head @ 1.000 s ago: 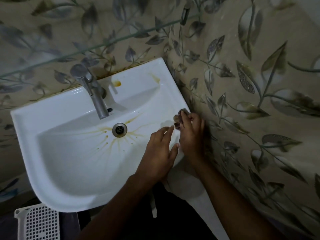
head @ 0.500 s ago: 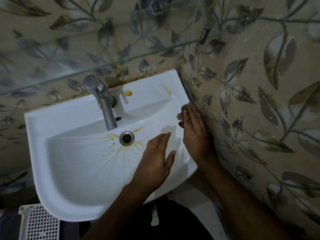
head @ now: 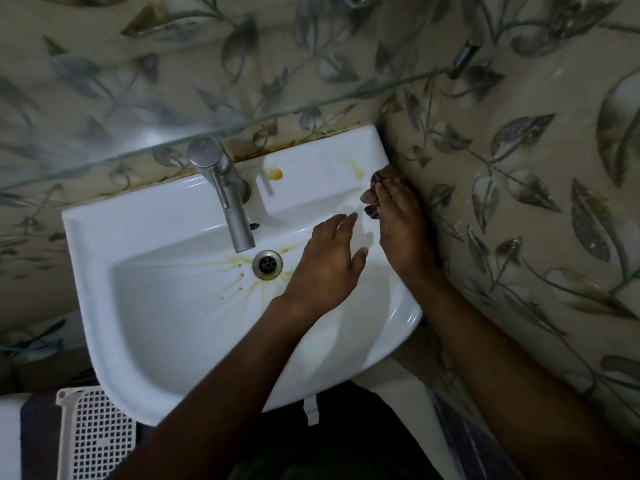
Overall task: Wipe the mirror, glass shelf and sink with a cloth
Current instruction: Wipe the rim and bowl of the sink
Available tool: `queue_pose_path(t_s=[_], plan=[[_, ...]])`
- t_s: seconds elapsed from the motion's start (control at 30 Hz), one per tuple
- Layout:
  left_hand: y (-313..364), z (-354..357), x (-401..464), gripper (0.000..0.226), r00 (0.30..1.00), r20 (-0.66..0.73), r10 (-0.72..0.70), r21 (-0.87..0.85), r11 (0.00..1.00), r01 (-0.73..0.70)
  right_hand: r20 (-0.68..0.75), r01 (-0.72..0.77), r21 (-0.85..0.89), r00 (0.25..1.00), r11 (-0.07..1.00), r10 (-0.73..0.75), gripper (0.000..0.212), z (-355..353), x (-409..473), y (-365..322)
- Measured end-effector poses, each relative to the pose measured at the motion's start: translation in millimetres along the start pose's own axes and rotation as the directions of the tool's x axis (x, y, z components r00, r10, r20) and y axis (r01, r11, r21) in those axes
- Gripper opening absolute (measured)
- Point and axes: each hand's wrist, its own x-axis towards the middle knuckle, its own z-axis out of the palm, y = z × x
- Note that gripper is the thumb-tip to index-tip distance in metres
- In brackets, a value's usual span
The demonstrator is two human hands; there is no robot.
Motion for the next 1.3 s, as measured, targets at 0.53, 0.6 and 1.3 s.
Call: queue_pose_path(t_s=[0.53, 0.6, 1.3], plan=[[-39.8, -25.5, 9.5, 0.067, 0.996, -0.055, -0.073, -0.064, 0.996, 0.069, 0.018, -0.045, -0.005, 0.999, 0.999, 0.045, 0.05, 19.4, 88.8, -21.0], [-43.4, -28.3, 9.2, 0.067, 0.995, -0.058, -0.08, -0.068, 0.995, 0.076, 0.025, -0.066, 0.028, 0.998, 0.997, 0.065, 0.051, 29.2, 86.1, -44.9], [-55.2, -15.5, -51.2, 0.075, 0.966, -0.108, -0.235, -0.271, 0.942, 0.198, -0.103, -0.048, 0.275, 0.992, 0.96, 0.079, 0.036, 45.8, 88.4, -104.0]])
